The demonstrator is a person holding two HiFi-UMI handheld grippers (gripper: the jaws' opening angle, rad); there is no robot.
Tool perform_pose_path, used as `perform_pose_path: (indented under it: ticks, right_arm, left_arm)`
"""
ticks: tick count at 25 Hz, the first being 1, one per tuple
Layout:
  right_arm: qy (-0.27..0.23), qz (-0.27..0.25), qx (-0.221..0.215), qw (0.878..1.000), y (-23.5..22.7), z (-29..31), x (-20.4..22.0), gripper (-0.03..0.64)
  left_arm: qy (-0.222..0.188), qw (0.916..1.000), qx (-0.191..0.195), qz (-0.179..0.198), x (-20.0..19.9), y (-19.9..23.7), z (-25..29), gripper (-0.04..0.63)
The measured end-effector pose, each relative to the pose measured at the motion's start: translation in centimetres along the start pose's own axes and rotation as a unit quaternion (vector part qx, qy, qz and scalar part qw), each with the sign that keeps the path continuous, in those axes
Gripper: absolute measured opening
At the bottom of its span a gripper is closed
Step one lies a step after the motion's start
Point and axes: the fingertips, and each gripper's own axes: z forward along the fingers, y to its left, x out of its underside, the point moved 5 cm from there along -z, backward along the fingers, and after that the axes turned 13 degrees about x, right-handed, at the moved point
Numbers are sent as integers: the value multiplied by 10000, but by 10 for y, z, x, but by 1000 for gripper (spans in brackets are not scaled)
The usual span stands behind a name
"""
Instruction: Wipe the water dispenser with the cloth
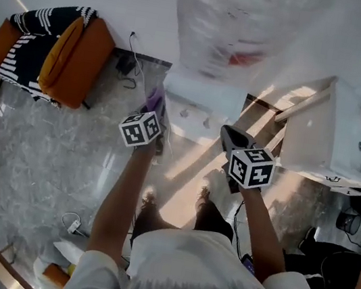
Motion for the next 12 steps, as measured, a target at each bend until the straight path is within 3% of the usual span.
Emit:
perform_pose_path:
  ticks: [2,5,9,12]
  right_arm:
    - [88,52,292,9995,9,8,7,14]
    - [105,358,847,9957,18,12,23,14]
    - [109,727,1251,9894,32,28,38,14]
    - [183,946,1389,9856,39,35,52,14]
  left_arm:
    - [316,9990,309,105,8,8,16,49]
    - [815,9903,792,803,20,12,38,49]
    - [937,9754,1471,1346,21,24,51,49]
    - [966,9708,1602,1500,36,37,53,49]
